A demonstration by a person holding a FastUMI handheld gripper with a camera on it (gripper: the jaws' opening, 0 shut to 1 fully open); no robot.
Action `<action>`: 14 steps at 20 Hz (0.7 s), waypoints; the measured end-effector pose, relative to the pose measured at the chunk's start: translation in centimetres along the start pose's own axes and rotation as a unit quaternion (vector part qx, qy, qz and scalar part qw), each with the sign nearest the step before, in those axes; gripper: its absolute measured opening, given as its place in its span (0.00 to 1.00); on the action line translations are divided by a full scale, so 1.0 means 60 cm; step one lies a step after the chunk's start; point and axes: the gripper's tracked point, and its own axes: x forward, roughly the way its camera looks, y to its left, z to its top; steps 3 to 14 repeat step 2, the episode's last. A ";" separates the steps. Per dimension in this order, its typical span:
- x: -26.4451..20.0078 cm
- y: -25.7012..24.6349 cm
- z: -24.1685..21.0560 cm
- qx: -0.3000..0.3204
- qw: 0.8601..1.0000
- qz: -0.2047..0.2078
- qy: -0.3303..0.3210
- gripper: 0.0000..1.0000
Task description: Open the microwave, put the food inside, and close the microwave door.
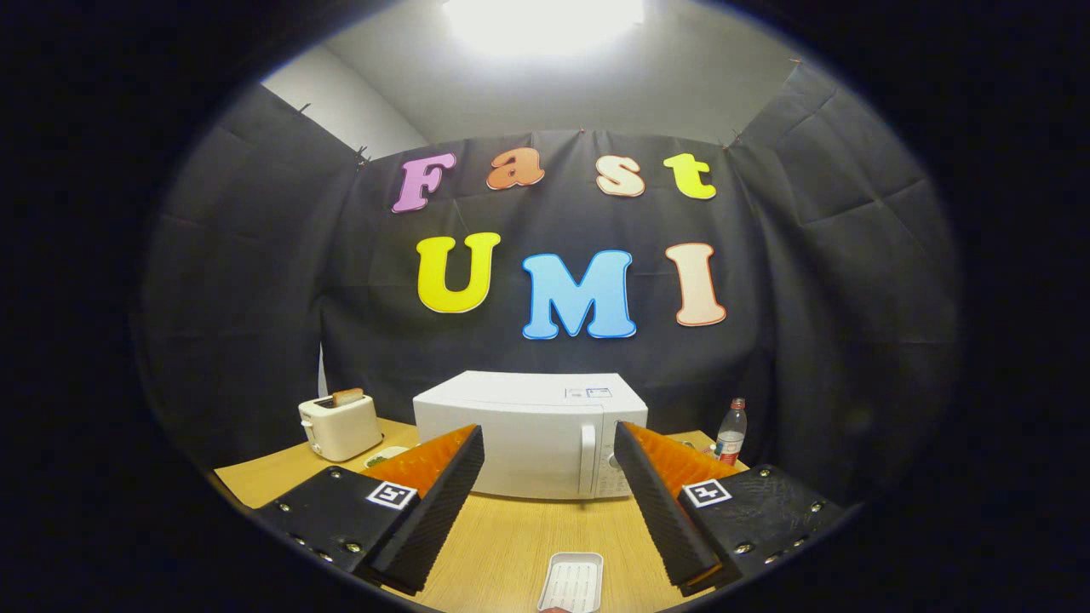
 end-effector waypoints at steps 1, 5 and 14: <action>0.000 -0.003 0.000 0.002 1.000 -0.002 0.001 0.98; 0.001 -0.007 0.000 0.005 1.000 -0.004 0.002 0.98; 0.001 -0.007 0.000 0.005 1.000 -0.004 0.002 0.98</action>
